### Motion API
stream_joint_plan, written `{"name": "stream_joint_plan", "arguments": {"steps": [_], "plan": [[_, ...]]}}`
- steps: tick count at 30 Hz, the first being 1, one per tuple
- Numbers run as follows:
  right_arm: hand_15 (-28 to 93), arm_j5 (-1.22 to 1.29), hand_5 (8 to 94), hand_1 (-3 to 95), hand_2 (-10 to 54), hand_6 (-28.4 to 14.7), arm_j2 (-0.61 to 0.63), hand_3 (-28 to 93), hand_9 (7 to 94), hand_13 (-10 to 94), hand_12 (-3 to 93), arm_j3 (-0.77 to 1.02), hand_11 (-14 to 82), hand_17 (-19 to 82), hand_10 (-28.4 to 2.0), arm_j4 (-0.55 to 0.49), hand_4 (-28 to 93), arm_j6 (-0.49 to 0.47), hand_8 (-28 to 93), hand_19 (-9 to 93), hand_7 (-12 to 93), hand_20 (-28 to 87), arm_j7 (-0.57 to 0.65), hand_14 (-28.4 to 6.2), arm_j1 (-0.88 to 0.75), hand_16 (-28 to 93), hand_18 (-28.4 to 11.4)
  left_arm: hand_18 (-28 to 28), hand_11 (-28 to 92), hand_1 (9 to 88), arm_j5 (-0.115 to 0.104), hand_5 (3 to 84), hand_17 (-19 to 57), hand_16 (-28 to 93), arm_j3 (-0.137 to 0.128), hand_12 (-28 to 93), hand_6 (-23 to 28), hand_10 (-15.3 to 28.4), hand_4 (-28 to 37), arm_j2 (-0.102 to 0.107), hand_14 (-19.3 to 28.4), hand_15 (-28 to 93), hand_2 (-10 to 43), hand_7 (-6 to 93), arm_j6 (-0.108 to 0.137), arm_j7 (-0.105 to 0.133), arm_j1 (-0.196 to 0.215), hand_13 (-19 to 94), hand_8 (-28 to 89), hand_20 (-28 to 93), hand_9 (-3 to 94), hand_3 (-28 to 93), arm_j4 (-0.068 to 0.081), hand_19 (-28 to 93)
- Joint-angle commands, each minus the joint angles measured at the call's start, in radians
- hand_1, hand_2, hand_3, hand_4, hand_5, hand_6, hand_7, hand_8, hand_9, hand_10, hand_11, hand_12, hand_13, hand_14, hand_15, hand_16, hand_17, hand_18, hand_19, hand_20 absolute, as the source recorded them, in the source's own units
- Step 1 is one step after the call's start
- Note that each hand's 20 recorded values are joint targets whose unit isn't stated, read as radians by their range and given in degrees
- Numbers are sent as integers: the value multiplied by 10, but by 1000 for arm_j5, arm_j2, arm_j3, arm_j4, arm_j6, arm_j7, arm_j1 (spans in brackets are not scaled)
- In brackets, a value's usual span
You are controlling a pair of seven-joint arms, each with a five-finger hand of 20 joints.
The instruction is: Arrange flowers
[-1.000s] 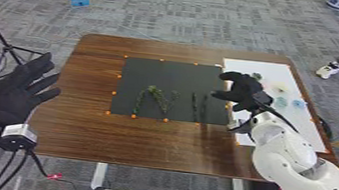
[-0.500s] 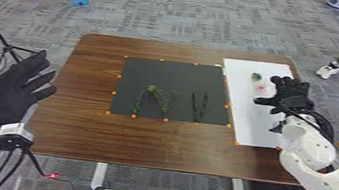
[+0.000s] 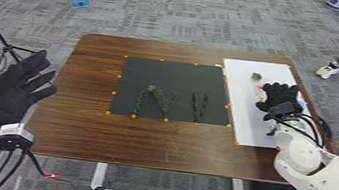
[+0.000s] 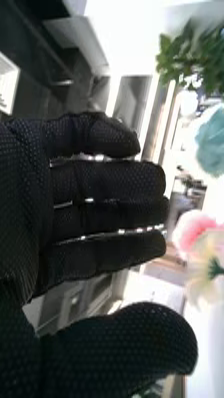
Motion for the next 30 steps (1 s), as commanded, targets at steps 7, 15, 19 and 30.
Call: {"name": "stream_joint_plan", "arguments": {"steps": [7, 15, 19, 30], "plan": [[759, -5, 527, 407, -95, 24, 3, 726, 508, 452, 273, -210, 420, 210, -100, 58, -283, -92, -167, 789, 356, 580, -37, -105, 172, 303, -194, 239, 111, 216, -4, 227, -137, 49, -2, 204, 13, 82, -283, 13, 132, 97, -70, 149, -12, 6, -1, 155, -83, 57, 180, 641, -3, 378], [755, 4, 527, 406, -95, 20, -1, 716, 500, 447, 272, -395, 407, 209, -101, 101, -283, -203, -163, 789, 349, 581, -51, -105, 332, 312, -193, 239, 114, 211, -4, 227, -137, 50, -1, 204, 13, 82, -283, 20, 131, 96, -68, 148, -16, 6, -6, 155, -83, 57, 181, 646, -2, 378], [757, 22, 531, 351, -95, 18, 5, 787, 505, 455, 275, -353, 412, 209, -101, 85, -283, -257, -161, 789, 348, 583, -60, -107, 308, 312, -193, 239, 114, 213, -4, 227, -138, 50, -2, 204, 13, 82, -283, 21, 132, 97, -67, 148, -16, 4, -7, 155, -83, 57, 181, 642, -1, 378], [755, 37, 530, 321, -95, 20, 28, 846, 505, 473, 292, -315, 427, 210, -100, 59, -283, -275, -158, 793, 354, 589, -64, -109, 279, 321, -196, 239, 114, 211, -5, 227, -138, 48, -8, 203, 13, 82, -283, 20, 133, 99, -65, 149, -18, 1, 0, 155, -83, 57, 182, 643, -3, 377]]}}
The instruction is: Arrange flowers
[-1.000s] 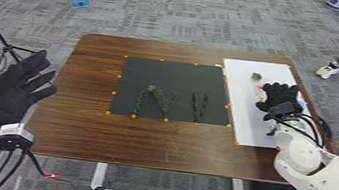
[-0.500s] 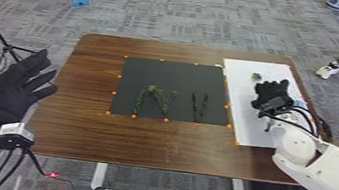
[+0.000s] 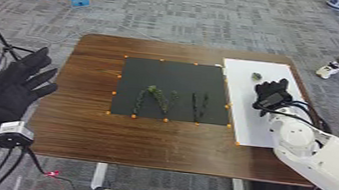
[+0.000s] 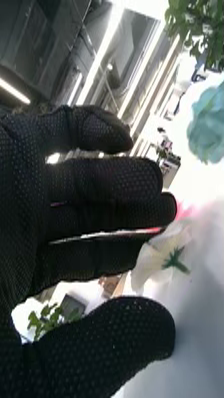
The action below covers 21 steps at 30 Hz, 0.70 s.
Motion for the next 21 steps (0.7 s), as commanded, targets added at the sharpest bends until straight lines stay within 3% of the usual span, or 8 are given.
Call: {"name": "stream_joint_plan", "arguments": {"steps": [1, 3, 4, 5, 7, 10, 18, 21], "plan": [[754, 17, 535, 326, -95, 19, 23, 846, 516, 479, 292, -9, 431, 213, -98, 6, -283, 26, -157, 794, 356, 589, -15, -106, -32, 321, -196, 239, 114, 212, -4, 227, -138, 49, -4, 203, 13, 82, -283, -2, 133, 100, -65, 149, -10, 1, 8, 155, -83, 57, 182, 644, -4, 377], [749, 13, 559, 351, -95, 25, 19, 841, 555, 513, 293, -6, 441, 225, -97, 14, -283, 60, -130, 797, 380, 587, -22, -94, -40, 322, -194, 239, 114, 211, -5, 228, -138, 49, -4, 203, 14, 82, -283, -2, 133, 100, -63, 149, -8, -1, 7, 155, -83, 57, 182, 644, -4, 377], [745, 11, 569, 378, -95, 26, 17, 817, 577, 530, 315, 1, 430, 236, -93, 16, -283, 66, -26, 801, 401, 584, -26, -88, -45, 329, -192, 239, 114, 212, -5, 228, -138, 49, -3, 203, 14, 82, -283, -2, 133, 101, -62, 149, -8, -4, 6, 155, -83, 57, 182, 641, -4, 377], [743, 12, 576, 391, -95, 26, 16, 805, 582, 536, 334, 0, 416, 240, -91, 18, -283, 84, 1, 803, 411, 582, -30, -85, -47, 332, -191, 239, 114, 213, -5, 228, -138, 48, -2, 203, 13, 82, -283, -2, 133, 101, -61, 150, -7, -4, 4, 156, -83, 57, 182, 640, -3, 376], [722, 15, 604, 449, -95, 30, 12, 785, 656, 554, 443, 2, 328, 260, -74, 30, -281, 130, 25, 814, 460, 579, -56, -73, -49, 393, -191, 239, 114, 212, -4, 228, -137, 48, -5, 202, 14, 82, -283, -4, 133, 101, -59, 150, -6, -1, 9, 155, -84, 57, 182, 641, -6, 377], [711, 26, 668, 518, -95, 29, 16, 789, 729, 606, 522, 29, 326, 293, -61, 28, -282, 172, 37, 834, 494, 576, -98, -57, -70, 455, -193, 239, 113, 210, -5, 228, -138, 47, -7, 203, 13, 82, -283, -6, 132, 100, -59, 150, -3, -3, 13, 156, -84, 57, 182, 644, -9, 377], [733, 17, 715, 537, -95, 23, 22, 805, 779, 651, 498, 78, 353, 326, -65, -55, -283, 269, 9, 849, 493, 584, -150, -61, -70, 448, -202, 238, 114, 210, -4, 228, -137, 47, -32, 203, 13, 82, -283, -11, 133, 101, -57, 150, 1, 6, 30, 156, -84, 57, 182, 644, -21, 377], [731, 62, 717, 536, -95, 23, 9, 808, 780, 653, 500, 53, 350, 328, -65, -98, -283, 312, 12, 850, 493, 586, -219, -60, -11, 452, -202, 240, 115, 209, -9, 227, -137, 47, -49, 203, 13, 82, -283, -16, 132, 99, -60, 151, -12, 0, 32, 156, -84, 57, 182, 646, -21, 377]]}}
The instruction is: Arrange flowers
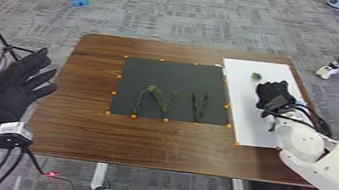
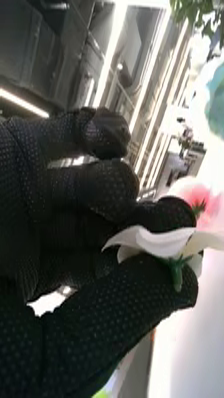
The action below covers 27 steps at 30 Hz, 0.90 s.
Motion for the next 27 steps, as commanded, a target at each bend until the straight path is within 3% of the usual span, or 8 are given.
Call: {"name": "stream_joint_plan", "arguments": {"steps": [1, 2, 3, 5, 8, 11, 17, 27], "plan": [[731, 69, 717, 536, -95, 23, -27, 808, 781, 653, 501, -16, 349, 328, -65, -123, -283, 92, 13, 851, 493, 586, -139, -60, 85, 453, -202, 242, 115, 209, -30, 227, -138, 47, -42, 203, 13, 82, -283, -15, 131, 98, -64, 151, -27, 3, 20, 155, -84, 57, 182, 647, -12, 378], [731, 104, 717, 536, -95, 23, -40, 808, 781, 653, 502, -28, 349, 328, -65, -128, -283, 101, 13, 851, 492, 587, -187, -59, 111, 454, -202, 244, 114, 209, -62, 226, -139, 47, -43, 202, 12, 82, -283, -14, 131, 98, -68, 150, -36, 9, 19, 155, -84, 56, 180, 646, -9, 378], [731, 123, 716, 536, -95, 23, -54, 808, 781, 653, 504, -33, 348, 328, -64, -133, -283, 105, 14, 851, 493, 587, -220, -59, 132, 456, -201, 246, 112, 209, -75, 225, -140, 47, -43, 202, 12, 82, -283, -13, 131, 97, -71, 149, -43, 12, 15, 155, -84, 56, 179, 644, -7, 378], [730, 152, 715, 535, -95, 22, -83, 808, 778, 652, 506, -21, 347, 328, -64, -146, -283, 69, 15, 851, 493, 588, -293, -58, 161, 459, -199, 249, 110, 212, -47, 223, -142, 48, -49, 203, 12, 81, -283, -16, 130, 95, -77, 146, -47, 2, 10, 154, -83, 55, 177, 639, -8, 378], [725, 203, 712, 535, -95, 25, -122, 805, 776, 645, 508, -47, 344, 321, -61, -167, -283, 84, 15, 844, 496, 587, -361, -57, 218, 464, -197, 249, 101, 215, -56, 221, -143, 51, -54, 209, 12, 78, -283, -18, 130, 84, -89, 140, -62, -2, 6, 150, -78, 50, 173, 634, -7, 374], [725, 278, 710, 535, -95, 27, -159, 806, 776, 646, 508, -63, 343, 320, -58, -178, -283, 84, 14, 841, 499, 587, -452, -56, 262, 463, -196, 250, 96, 221, -44, 217, -145, 56, -67, 216, 11, 77, -283, -16, 131, 79, -94, 138, -91, -21, -3, 149, -76, 48, 170, 630, -4, 373], [730, 347, 707, 533, -95, 29, -279, 804, 776, 646, 506, -118, 342, 320, -56, -139, -283, 49, 12, 840, 502, 590, -505, -55, 319, 461, -197, 252, 89, 221, -44, 215, -146, 58, -59, 220, 11, 77, -283, -13, 129, 77, -95, 134, -75, -16, -5, 147, -74, 46, 167, 635, -7, 373], [745, 403, 714, 540, -95, 36, -478, 785, 784, 653, 493, -259, 336, 324, -49, -10, -283, 8, -13, 847, 500, 594, -552, -52, 384, 448, -195, 246, 90, 221, -36, 218, -144, 59, -35, 222, 13, 78, -283, 28, 131, 79, -95, 134, -58, -12, -43, 148, -74, 48, 170, 643, 2, 371]]}}
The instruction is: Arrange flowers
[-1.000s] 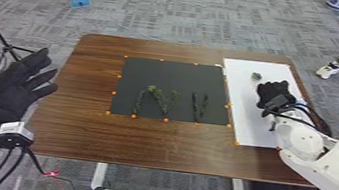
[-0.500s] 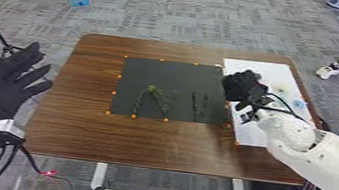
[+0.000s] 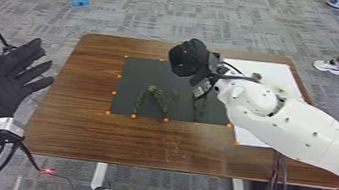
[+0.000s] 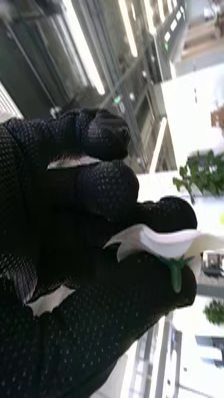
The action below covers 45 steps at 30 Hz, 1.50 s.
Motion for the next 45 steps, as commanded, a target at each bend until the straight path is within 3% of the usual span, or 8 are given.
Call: {"name": "stream_joint_plan", "arguments": {"steps": [1, 2, 5, 9, 11, 21, 22, 45], "plan": [[746, 12, 716, 542, -95, 36, -183, 783, 786, 653, 493, -78, 334, 325, -49, 90, -283, -43, -15, 848, 499, 594, -65, -52, 25, 448, -195, 246, 91, 221, 10, 218, -144, 58, 25, 222, 13, 78, -283, 39, 131, 80, -95, 135, 12, -6, -42, 148, -74, 48, 170, 643, 10, 371], [747, 17, 716, 542, -95, 36, -178, 782, 787, 653, 493, -111, 332, 325, -48, 68, -283, -27, -16, 848, 499, 594, -36, -52, 39, 448, -195, 245, 91, 221, 10, 218, -144, 58, 18, 222, 13, 78, -283, 35, 131, 79, -95, 135, -4, 0, -28, 148, -74, 48, 170, 642, 4, 371], [748, 16, 716, 542, -95, 37, -198, 783, 789, 654, 494, -114, 329, 325, -48, 88, -283, -12, -15, 849, 500, 595, -43, -52, 34, 448, -195, 244, 93, 221, 18, 218, -143, 57, 38, 221, 13, 78, -283, 53, 130, 79, -95, 136, 3, -1, -45, 149, -74, 48, 170, 642, 4, 371], [749, 11, 717, 543, -95, 38, -224, 780, 791, 654, 497, -113, 323, 325, -47, 108, -283, -6, -18, 849, 499, 596, -30, -52, 24, 448, -194, 244, 93, 223, 43, 219, -143, 57, 61, 220, 14, 78, -283, 68, 130, 78, -95, 137, -2, -20, -82, 149, -75, 49, 170, 642, 17, 371], [750, 15, 718, 544, -95, 39, -238, 777, 793, 657, 494, -118, 320, 327, -46, 107, -283, 4, -23, 851, 497, 596, -15, -51, 18, 445, -194, 245, 93, 220, 36, 219, -143, 57, 52, 220, 14, 77, -283, 59, 130, 79, -94, 137, -13, -17, -69, 149, -75, 49, 170, 646, 9, 371], [767, -24, 725, 565, -95, 48, -365, 721, 805, 662, 482, -106, 291, 333, -43, 239, -282, 18, -53, 860, 482, 598, -15, -50, -12, 420, -192, 254, 87, 221, 38, 217, -150, 56, 113, 214, 23, 84, -283, 107, 141, 80, -81, 124, 7, -16, -163, 148, -71, 48, 170, 639, 46, 378], [768, -24, 725, 566, -95, 48, -385, 719, 806, 662, 481, -106, 288, 333, -42, 272, -282, 25, -54, 860, 481, 598, -24, -50, -11, 418, -191, 255, 86, 221, 37, 217, -150, 55, 126, 214, 24, 86, -283, 115, 142, 79, -81, 122, 10, -20, -184, 147, -71, 48, 169, 639, 57, 379], [786, -58, 705, 569, -95, 63, -438, 703, 805, 658, 470, -185, 270, 335, -33, 286, -283, 130, -61, 861, 488, 597, 124, -46, -8, 380, -184, 272, 43, 213, 35, 210, -164, 59, 143, 218, 33, 92, -283, 123, 163, 47, -71, 85, -9, -21, -201, 142, -48, 38, 165, 650, 62, 392]]}}
